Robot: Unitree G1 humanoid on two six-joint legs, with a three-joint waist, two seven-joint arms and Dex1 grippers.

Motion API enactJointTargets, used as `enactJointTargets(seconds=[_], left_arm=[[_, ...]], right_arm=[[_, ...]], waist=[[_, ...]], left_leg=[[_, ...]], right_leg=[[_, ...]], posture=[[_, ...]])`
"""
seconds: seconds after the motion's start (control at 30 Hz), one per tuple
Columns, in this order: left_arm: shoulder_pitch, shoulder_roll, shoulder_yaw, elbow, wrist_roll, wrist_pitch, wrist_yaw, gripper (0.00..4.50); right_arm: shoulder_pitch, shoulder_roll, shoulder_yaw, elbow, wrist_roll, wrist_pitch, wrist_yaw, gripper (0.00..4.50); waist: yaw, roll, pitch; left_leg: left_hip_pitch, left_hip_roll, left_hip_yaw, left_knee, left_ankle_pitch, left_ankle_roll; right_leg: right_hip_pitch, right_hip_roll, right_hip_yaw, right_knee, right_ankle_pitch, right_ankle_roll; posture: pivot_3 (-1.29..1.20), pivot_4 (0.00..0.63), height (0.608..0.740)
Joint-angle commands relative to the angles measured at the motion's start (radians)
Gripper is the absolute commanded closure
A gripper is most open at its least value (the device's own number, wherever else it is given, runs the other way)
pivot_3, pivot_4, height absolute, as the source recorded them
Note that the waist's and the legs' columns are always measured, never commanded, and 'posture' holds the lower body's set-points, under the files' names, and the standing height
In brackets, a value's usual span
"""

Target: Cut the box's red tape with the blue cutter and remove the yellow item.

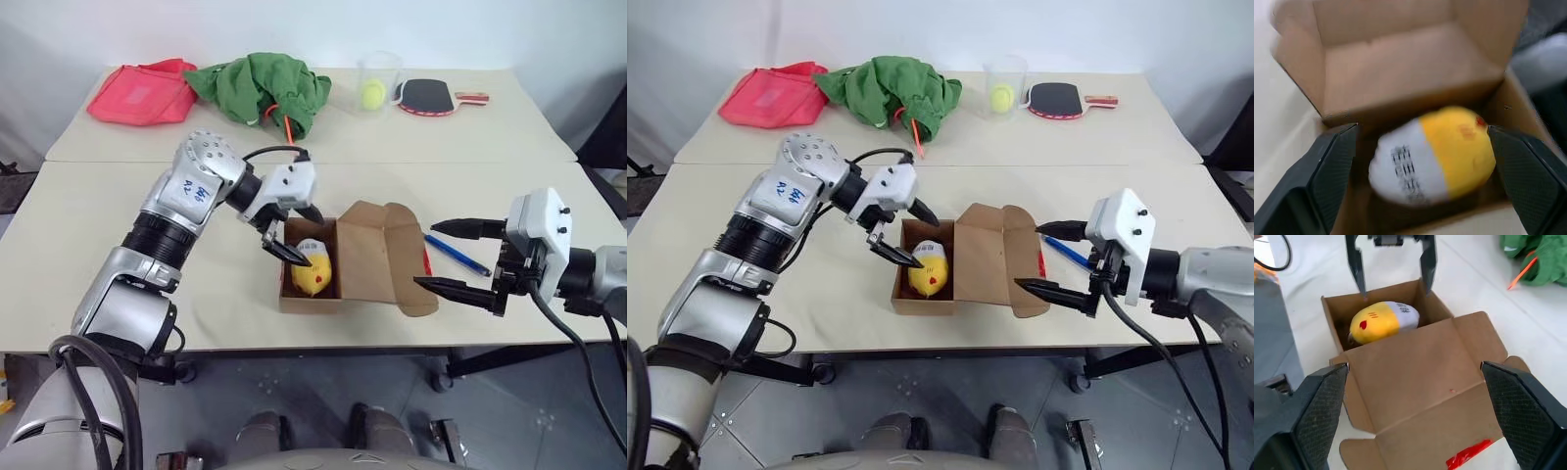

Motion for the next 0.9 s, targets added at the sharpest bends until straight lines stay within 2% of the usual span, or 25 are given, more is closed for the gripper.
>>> enactJointTargets(seconds=[0.03, 0.3, 0.33, 0.4, 0.8, 0.9], left_arm=[[-0.027, 0.01, -0.068, 0.015, 0.034, -0.101, -0.112, 0.04], [-0.021, -0.031, -0.132, 0.103, 0.095, -0.234, -0.094, 0.04], [-0.027, -0.047, -0.136, 0.121, 0.104, -0.232, -0.087, 0.2], [-0.038, -0.07, -0.134, 0.144, 0.11, -0.222, -0.083, 0.59], [-0.094, -0.084, -0.043, 0.143, 0.065, -0.151, -0.092, 3.92], [-0.11, -0.082, -0.015, 0.128, 0.049, -0.109, -0.091, 4.47]], right_arm=[[0.015, 0.01, -0.054, -0.062, 0.02, 0.008, -0.048, 0.0], [0.029, 0.016, -0.055, -0.091, 0.029, 0.021, -0.101, 0.0], [0.027, 0.014, -0.054, -0.089, 0.029, 0.02, -0.102, 0.0], [0.021, 0.008, -0.053, -0.081, 0.026, 0.016, -0.099, 0.0], [-0.042, -0.017, -0.023, -0.017, -0.003, -0.002, -0.049, 0.0], [-0.057, -0.021, -0.017, 0.0, -0.008, -0.006, -0.034, 0.0]], waist=[[0.001, 0.0, 0.0], [-0.001, 0.0, 0.0], [-0.001, 0.0, 0.0], [0.001, 0.0, 0.0], [0.0, 0.0, 0.0], [-0.001, 0.0, 0.0]], left_leg=[[0.0, 0.0, 0.0, 0.0, 0.0, 0.0], [0.0, 0.0, 0.0, 0.001, 0.0, 0.0], [0.0, 0.0, 0.0, 0.001, 0.0, 0.0], [0.0, 0.0, 0.0, 0.001, 0.0, 0.0], [0.0, 0.001, -0.001, 0.002, 0.0, 0.001], [0.0, 0.001, -0.001, 0.002, 0.0, 0.001]], right_leg=[[0.0, 0.0, 0.0, 0.0, 0.0, 0.0], [0.0, 0.0, 0.0, 0.001, 0.0, 0.0], [0.0, 0.0, 0.0, 0.001, 0.0, 0.0], [0.0, 0.0, 0.0, 0.001, 0.0, 0.0], [0.0, 0.0, 0.0, 0.001, 0.0, -0.001], [0.0, 0.0, 0.0, 0.001, 0.0, -0.001]], posture=[[0.0, 0.15, 0.74], [0.0, 0.15, 0.74], [0.0, 0.15, 0.74], [0.0, 0.15, 0.74], [0.0, 0.15, 0.74], [0.0, 0.15, 0.74]])
